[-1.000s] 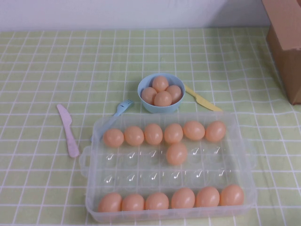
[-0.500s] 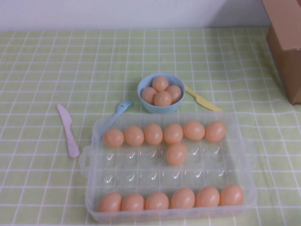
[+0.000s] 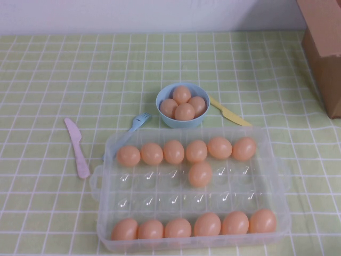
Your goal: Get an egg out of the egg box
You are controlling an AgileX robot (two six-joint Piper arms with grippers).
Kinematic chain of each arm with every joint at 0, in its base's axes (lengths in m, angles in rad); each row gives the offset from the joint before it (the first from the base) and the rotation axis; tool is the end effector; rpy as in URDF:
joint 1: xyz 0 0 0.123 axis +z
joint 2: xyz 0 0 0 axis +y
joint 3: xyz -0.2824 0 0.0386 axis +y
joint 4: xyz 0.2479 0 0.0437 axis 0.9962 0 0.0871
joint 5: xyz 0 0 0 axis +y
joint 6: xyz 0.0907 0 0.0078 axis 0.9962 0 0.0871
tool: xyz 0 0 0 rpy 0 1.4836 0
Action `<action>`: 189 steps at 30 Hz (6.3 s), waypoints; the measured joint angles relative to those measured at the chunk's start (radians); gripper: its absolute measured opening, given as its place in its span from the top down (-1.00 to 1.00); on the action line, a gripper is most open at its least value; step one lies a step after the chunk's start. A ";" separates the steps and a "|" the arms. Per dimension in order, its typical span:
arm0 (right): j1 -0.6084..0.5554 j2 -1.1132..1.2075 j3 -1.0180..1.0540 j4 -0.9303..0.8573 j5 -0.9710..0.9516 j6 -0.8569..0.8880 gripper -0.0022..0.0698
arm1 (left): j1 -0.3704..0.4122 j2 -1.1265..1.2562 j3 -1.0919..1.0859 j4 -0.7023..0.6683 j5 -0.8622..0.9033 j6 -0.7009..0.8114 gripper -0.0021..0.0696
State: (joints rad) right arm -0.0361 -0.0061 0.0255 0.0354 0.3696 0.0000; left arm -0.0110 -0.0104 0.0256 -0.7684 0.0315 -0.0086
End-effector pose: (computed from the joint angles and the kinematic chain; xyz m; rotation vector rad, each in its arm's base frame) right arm 0.0530 -0.0007 0.1716 0.0559 1.8715 0.0098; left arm 0.0566 -0.0027 0.2030 -0.5648 1.4503 -0.6432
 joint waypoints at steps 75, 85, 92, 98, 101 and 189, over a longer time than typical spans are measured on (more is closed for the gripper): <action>0.000 0.000 0.000 0.025 0.000 0.000 0.99 | -0.487 1.906 -1.437 0.779 0.873 0.314 -0.44; 0.000 0.000 0.000 0.027 0.000 0.000 0.99 | -0.487 1.925 -1.437 0.791 0.855 0.314 -0.41; 0.000 0.000 0.000 0.027 0.000 0.000 0.99 | -0.487 1.939 -1.437 0.813 0.851 0.314 -0.16; 0.000 0.000 0.000 0.027 0.000 0.000 0.99 | -0.487 1.942 -1.438 0.813 0.849 0.314 -0.12; 0.000 0.000 0.000 0.027 0.000 0.000 0.99 | -0.487 1.942 -1.438 0.813 0.847 0.312 -0.12; 0.000 0.000 0.000 0.027 0.000 0.000 0.99 | -0.565 1.537 -1.125 0.787 0.066 0.177 0.44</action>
State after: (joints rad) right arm -0.0361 -0.0061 0.0255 0.0620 0.3696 0.0000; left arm -0.5756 1.5262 -1.0998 0.0181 0.0979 0.1685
